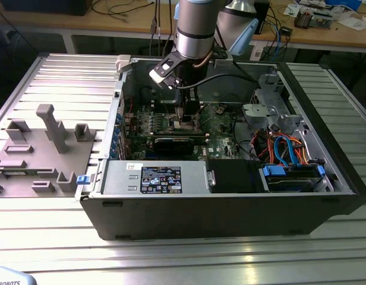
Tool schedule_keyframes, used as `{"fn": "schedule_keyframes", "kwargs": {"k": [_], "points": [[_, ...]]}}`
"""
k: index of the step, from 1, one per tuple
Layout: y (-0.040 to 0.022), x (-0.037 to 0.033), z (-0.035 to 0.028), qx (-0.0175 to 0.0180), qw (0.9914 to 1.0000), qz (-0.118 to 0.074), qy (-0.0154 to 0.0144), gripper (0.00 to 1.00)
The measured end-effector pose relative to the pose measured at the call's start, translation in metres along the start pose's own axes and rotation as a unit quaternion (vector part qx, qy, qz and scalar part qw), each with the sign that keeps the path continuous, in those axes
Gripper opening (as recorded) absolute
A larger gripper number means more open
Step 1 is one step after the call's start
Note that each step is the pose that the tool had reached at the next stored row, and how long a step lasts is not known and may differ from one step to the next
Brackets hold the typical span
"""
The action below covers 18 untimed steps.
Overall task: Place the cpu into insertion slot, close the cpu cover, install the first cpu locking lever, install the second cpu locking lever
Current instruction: 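Place the cpu into insertion slot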
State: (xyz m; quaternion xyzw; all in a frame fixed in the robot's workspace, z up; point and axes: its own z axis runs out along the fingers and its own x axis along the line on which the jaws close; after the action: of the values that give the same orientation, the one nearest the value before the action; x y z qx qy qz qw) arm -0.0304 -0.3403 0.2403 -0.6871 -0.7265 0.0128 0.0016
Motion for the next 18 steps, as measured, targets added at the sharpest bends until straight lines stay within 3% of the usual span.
{"fn": "schedule_keyframes", "kwargs": {"k": [18], "points": [[0.0001, 0.0008, 0.0033, 0.0, 1.0, 0.0, 0.0001, 0.55]]}}
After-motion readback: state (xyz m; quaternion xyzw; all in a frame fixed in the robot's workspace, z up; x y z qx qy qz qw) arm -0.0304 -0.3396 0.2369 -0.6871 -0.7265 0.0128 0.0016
